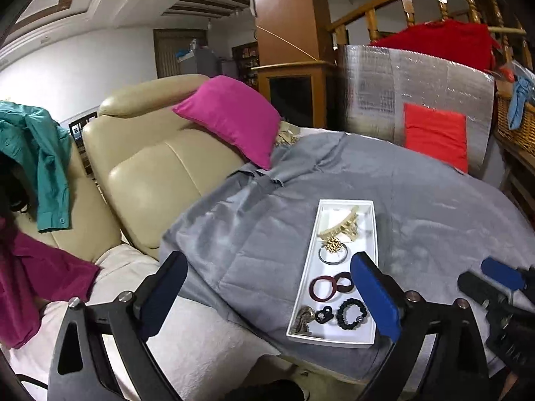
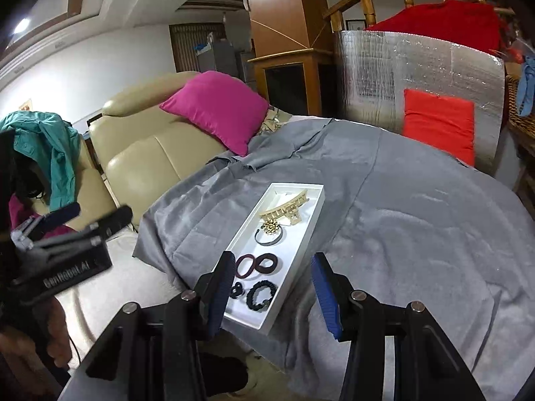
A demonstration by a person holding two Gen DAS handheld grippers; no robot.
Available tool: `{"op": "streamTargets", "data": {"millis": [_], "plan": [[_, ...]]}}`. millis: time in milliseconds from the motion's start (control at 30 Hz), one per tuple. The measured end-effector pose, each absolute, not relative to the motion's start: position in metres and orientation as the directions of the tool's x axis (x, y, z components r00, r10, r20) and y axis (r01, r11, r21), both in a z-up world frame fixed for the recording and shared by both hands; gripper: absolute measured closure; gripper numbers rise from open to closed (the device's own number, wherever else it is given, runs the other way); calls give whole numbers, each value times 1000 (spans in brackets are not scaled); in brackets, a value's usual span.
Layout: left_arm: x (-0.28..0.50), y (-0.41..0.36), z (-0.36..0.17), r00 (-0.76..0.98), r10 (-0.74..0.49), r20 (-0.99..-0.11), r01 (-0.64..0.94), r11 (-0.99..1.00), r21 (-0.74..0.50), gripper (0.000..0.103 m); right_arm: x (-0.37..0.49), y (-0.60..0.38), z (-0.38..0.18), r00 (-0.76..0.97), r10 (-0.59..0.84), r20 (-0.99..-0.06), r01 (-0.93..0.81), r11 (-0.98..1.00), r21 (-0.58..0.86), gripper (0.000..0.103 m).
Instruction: Organize jewelry
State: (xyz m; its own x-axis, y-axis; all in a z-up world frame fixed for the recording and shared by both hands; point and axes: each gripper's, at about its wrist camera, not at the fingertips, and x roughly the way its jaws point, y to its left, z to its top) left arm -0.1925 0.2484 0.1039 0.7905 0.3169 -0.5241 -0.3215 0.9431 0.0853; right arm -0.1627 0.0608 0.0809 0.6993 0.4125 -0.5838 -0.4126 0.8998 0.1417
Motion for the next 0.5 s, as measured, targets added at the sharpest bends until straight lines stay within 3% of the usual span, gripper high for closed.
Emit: {"op": "streamTargets", "data": {"millis": [500], "plan": [[-216, 263, 116, 801, 340, -493, -351, 933, 74, 5, -192, 89, 79, 714, 406, -570, -429, 897, 102, 52]]}}
